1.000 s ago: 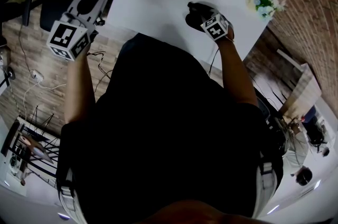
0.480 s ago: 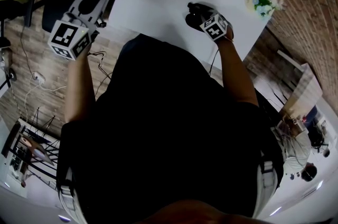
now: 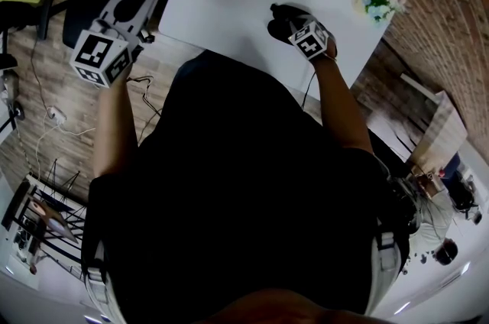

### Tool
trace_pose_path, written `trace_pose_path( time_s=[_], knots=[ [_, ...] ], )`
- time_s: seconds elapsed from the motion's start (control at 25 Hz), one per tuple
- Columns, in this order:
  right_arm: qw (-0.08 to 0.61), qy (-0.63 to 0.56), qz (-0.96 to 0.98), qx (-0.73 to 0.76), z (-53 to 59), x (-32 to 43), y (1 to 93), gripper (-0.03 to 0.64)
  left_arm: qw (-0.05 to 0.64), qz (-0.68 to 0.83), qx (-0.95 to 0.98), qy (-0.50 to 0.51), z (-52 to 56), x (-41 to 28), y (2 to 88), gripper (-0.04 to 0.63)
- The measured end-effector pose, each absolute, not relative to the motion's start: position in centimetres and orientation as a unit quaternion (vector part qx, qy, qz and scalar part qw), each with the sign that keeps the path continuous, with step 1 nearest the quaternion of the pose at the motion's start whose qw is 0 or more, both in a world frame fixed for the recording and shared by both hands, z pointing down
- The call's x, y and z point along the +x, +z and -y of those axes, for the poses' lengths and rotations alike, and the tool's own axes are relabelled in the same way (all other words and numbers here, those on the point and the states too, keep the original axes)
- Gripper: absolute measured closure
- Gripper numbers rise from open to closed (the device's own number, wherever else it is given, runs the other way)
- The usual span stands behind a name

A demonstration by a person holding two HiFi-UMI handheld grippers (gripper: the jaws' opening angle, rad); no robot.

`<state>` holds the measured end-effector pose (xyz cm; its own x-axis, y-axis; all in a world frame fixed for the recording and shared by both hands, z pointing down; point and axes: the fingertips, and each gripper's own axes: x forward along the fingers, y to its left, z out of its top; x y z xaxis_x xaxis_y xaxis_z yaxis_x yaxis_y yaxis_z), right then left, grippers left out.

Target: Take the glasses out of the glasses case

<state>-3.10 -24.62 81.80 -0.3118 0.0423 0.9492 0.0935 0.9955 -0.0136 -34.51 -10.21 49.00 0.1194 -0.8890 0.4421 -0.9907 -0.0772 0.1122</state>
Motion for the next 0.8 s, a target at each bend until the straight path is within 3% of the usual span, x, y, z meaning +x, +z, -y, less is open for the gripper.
trace_pose_path(
  time_s=[0.8],
  knots=[
    [0.546,-0.031,0.837,-0.002,24.6,-2.2,77.2,0.592,0.170,0.644,0.735,0.130,9.1,-31.3,46.4,0.584]
  ],
)
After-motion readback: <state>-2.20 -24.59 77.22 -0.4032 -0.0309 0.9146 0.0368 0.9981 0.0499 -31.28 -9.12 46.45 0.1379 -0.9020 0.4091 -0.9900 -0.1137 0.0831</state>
